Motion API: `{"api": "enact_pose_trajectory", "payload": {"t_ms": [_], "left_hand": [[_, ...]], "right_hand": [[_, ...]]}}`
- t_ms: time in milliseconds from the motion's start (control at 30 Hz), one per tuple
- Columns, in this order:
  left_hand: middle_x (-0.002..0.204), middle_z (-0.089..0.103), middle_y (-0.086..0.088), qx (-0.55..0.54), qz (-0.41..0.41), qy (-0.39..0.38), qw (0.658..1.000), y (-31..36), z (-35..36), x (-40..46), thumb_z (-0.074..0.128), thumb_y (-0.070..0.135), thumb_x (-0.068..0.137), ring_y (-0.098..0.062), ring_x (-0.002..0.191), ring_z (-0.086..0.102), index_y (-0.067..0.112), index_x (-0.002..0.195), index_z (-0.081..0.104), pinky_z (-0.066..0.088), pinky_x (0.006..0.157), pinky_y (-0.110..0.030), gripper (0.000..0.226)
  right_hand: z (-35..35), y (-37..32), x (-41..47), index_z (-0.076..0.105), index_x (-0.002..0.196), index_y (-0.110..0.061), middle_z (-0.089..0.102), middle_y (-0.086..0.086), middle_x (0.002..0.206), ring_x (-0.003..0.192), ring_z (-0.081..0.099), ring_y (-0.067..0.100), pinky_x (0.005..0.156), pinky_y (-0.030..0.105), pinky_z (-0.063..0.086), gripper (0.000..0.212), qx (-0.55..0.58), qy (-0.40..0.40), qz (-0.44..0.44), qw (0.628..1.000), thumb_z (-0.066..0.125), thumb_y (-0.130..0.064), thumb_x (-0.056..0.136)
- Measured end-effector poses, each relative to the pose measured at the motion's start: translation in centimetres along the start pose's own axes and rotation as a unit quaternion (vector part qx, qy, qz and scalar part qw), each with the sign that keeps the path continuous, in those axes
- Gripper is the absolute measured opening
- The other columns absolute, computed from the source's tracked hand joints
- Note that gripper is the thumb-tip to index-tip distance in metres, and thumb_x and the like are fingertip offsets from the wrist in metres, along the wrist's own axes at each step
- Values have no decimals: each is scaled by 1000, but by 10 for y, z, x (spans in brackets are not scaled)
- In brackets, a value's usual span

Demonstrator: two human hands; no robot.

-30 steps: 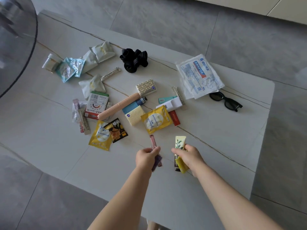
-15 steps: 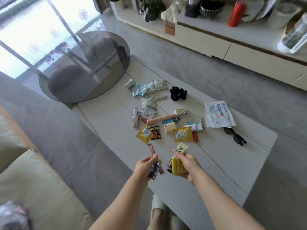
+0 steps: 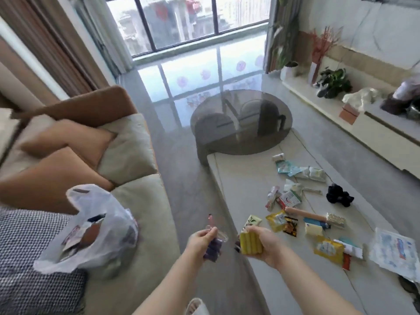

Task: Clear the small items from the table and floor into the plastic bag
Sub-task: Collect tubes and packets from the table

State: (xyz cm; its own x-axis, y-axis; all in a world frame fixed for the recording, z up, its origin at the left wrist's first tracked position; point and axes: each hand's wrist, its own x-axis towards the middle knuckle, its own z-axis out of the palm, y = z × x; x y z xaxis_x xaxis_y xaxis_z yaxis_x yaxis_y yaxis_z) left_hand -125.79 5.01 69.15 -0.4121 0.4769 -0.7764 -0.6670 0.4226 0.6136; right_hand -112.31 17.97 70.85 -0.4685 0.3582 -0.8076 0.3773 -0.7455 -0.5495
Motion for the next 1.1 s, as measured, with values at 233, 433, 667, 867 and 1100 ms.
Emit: {"api": "enact_pose_trajectory", "payload": {"t_ms": [233, 433, 667, 867, 1100], "left_hand": [[47, 49, -11, -55, 44, 79, 994, 39, -134, -22, 55, 25, 95, -15, 31, 44, 3, 60, 52, 29, 37, -12, 41], [41, 52, -9, -116, 59, 159, 979, 63, -248, -35, 51, 24, 97, -18, 28, 48, 2, 60, 54, 32, 33, -11, 43], [39, 54, -8, -203, 65, 237, 948, 77, -349, -31, 51, 21, 98, -16, 25, 47, 3, 59, 57, 33, 31, -11, 43], [43, 56, -8, -257, 27, 300, 918, 100, -410, -12, 56, 20, 95, -16, 28, 49, -3, 75, 62, 36, 34, -15, 31], [100, 67, -11, -247, -85, 367, 893, 118, -454, 58, 67, 40, 83, -29, 89, 64, 9, 106, 64, 54, 76, -35, 39]], "right_hand": [[158, -12, 7, 53, 91, -3, 59, 17, 75, 48, 64, 26, 34, 33, 50, 7, -66, -32, 25, 997, 47, -5, 94], [283, -6, 30, 49, 98, -3, 57, 22, 80, 65, 61, 32, 41, 41, 54, 6, -130, -79, 37, 988, 46, -3, 93], [414, 3, 62, 53, 104, -8, 60, 24, 107, 92, 63, 39, 76, 58, 54, 17, -241, -124, 51, 961, 59, -12, 89], [506, 5, 104, 51, 95, -11, 59, 21, 101, 92, 62, 37, 78, 54, 55, 4, -306, -134, 71, 940, 54, -11, 92], [574, 10, 192, 49, 93, -8, 57, 20, 98, 82, 60, 33, 68, 49, 56, 9, -384, -98, 116, 911, 48, -17, 96]]}}
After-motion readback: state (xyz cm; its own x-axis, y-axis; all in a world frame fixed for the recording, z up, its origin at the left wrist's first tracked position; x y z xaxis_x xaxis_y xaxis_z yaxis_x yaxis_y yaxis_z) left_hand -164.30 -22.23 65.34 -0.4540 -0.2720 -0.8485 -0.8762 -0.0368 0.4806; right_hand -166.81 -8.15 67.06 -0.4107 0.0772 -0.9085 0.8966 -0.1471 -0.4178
